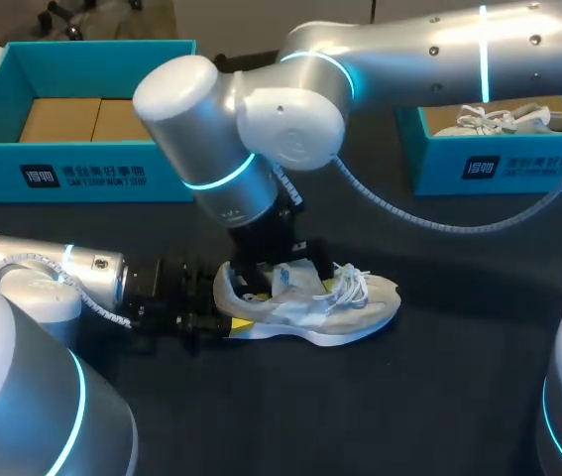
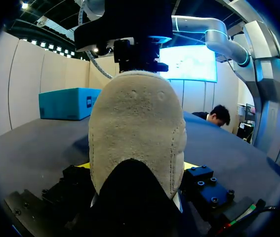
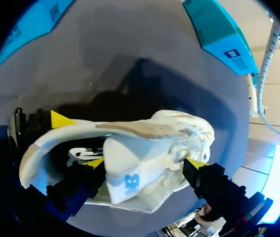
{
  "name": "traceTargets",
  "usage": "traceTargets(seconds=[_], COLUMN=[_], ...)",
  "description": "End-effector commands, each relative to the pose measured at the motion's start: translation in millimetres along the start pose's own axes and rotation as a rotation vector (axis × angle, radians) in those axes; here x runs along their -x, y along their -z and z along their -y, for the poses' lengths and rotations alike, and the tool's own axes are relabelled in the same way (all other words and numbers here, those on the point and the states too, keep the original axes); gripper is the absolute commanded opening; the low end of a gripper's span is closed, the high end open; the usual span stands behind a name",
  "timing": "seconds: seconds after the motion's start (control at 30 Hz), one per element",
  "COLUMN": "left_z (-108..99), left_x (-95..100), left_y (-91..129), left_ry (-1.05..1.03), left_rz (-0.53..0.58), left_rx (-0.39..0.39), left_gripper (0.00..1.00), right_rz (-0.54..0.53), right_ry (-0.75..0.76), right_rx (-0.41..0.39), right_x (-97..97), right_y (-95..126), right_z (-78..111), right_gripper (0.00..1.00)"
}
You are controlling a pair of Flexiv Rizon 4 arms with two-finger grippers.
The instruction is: Take the shoe out of the shoebox, open the shoe tongue, remove and reinsert the insole, then place the shoe into the shoebox
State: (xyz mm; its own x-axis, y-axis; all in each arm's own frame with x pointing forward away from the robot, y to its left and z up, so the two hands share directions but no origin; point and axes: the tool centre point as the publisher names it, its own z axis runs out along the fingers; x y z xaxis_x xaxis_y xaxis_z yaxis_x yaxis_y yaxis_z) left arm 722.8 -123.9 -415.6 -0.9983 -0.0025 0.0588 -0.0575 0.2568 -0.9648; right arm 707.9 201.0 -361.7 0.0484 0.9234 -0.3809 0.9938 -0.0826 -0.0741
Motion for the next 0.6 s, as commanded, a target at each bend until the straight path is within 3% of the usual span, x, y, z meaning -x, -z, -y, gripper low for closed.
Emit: traceTargets(seconds=[0.03,0.27,0.3,0.33,0.37,0.43,0.57,0.6], left_z=[-0.6,-0.6,-0.6,-0.6,-0.6,-0.6,-0.6,-0.6], left_x=[0.2,0.2,0.2,0.2,0.2,0.2,0.2,0.2], left_y=[-0.5,-0.5,-0.5,-0.5,-0.5,-0.5,-0.5,-0.5], left_ry=[0.0,0.0,0.0,0.0,0.0,0.0,0.0,0.0], left_rz=[0.002,0.002,0.002,0.002,0.002,0.002,0.002,0.002], left_rx=[0.0,0.0,0.0,0.0,0.0,0.0,0.0,0.0], left_gripper=[0.0,0.0,0.0,0.0,0.0,0.0,0.0,0.0], right_rz=[0.043,0.061,0.063,0.066,0.066,0.061,0.053,0.048], right_ry=[-0.293,-0.318,-0.32,-0.322,-0.323,-0.329,-0.329,-0.326], right_rx=[0.017,0.031,0.032,0.034,0.036,0.04,0.048,0.05], right_x=[5.6,19.8,21.3,22.7,23.7,26.4,28.4,28.7], right_y=[9.5,21.6,23.1,24.5,25.4,27.7,30.2,30.3], right_z=[7.5,8.8,9.0,9.2,9.4,9.8,10.5,10.4], right_gripper=[1.0,1.0,0.96,0.85,0.81,0.51,0.31,0.2])
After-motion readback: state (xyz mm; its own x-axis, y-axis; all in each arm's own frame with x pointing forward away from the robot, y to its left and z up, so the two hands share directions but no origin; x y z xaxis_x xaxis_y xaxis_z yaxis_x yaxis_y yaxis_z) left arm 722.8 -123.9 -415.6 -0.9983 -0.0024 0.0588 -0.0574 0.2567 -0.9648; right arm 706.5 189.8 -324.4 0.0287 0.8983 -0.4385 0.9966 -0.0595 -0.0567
